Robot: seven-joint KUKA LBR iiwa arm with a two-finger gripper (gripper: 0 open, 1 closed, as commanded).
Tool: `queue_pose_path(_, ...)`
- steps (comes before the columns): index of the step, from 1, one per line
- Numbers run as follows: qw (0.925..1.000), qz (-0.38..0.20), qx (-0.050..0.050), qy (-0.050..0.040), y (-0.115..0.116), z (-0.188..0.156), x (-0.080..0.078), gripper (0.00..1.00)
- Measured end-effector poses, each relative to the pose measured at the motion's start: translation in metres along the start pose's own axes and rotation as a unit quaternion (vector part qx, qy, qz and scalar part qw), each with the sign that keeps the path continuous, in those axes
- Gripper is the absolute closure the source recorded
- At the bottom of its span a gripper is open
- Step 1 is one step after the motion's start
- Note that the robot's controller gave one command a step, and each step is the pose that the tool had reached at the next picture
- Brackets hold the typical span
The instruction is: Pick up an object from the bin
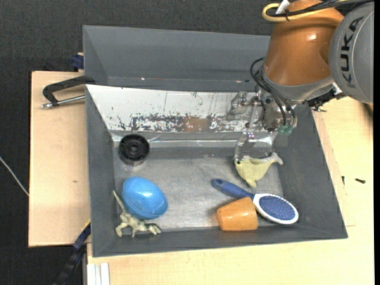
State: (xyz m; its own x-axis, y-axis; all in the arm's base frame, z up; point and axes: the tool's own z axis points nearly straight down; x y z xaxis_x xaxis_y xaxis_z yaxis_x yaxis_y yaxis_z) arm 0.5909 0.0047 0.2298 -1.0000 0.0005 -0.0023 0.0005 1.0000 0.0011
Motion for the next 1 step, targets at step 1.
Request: queue_pose_path(1, 0.9884, -0.152, 0.0, -0.0034, -0.0474, 0.143, 0.021, 0.0)
